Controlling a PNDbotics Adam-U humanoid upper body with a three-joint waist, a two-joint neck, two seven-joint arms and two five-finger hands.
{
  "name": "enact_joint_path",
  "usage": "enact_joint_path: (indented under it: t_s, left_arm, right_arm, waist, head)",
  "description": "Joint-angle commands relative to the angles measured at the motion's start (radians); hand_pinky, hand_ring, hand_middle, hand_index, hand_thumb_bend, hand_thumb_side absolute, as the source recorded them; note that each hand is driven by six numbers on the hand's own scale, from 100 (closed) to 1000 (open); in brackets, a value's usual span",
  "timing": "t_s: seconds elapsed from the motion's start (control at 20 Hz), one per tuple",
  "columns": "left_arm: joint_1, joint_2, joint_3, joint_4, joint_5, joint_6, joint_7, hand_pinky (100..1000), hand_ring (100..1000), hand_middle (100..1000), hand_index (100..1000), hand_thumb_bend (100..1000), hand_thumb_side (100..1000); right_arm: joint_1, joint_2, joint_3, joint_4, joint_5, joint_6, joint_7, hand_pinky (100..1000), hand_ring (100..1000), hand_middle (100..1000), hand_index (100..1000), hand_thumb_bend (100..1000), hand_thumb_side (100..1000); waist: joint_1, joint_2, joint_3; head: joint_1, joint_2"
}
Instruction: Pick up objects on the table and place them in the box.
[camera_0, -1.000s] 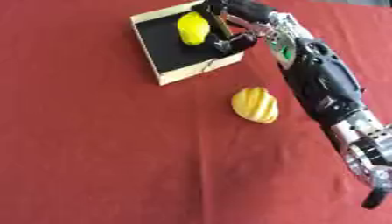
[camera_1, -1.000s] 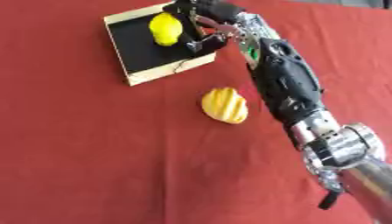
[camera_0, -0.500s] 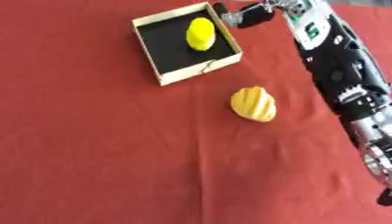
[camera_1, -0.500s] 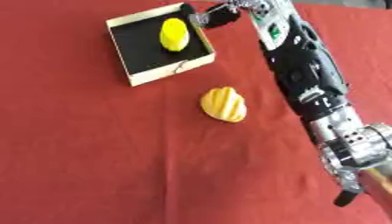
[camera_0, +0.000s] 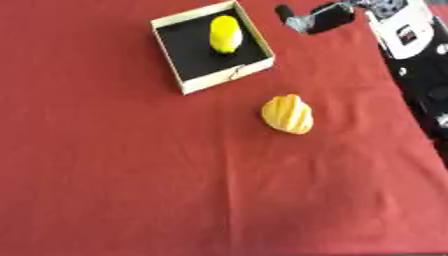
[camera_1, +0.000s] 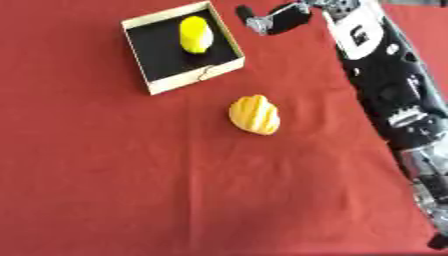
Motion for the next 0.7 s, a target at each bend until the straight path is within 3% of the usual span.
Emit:
enact_joint_path:
  t_s: [0.05,0.2,0.35,0.7]
  left_arm:
    - [-0.003,0.021,0.008,-0.016,-0.005,0.003,0.002,873,780,755,857,118,720]
    - [-0.003,0.019,0.007,-0.016,-0.004,0.003,0.002,873,780,755,857,118,720]
    - [-0.002,0.019,0.006,-0.016,-0.003,0.003,0.001,872,780,755,856,116,718]
    - [-0.003,0.016,0.005,-0.016,0.000,0.005,-0.002,872,781,755,856,117,718]
  right_arm:
    - [0.063,-0.105,0.003,-0.120,-0.039,-0.023,0.005,707,809,806,950,100,155]
    - [0.148,-0.142,0.003,-0.181,-0.042,-0.030,0.010,707,809,809,951,100,164]
    - [0.209,-0.157,0.002,-0.211,-0.025,-0.038,0.017,713,816,808,949,100,241]
    - [0.248,-0.156,0.005,-0.191,-0.002,-0.070,0.052,721,827,811,950,100,218]
  waist:
    - [0.009,-0.025,-0.003]
    - [0.014,-0.027,-0.006]
    - [0.020,-0.030,-0.010]
    - [0.023,-0.033,-0.010]
  head:
    - [0.010,0.006]
    - [0.014,0.007]
    - [0.018,0.008]
    - [0.017,0.007]
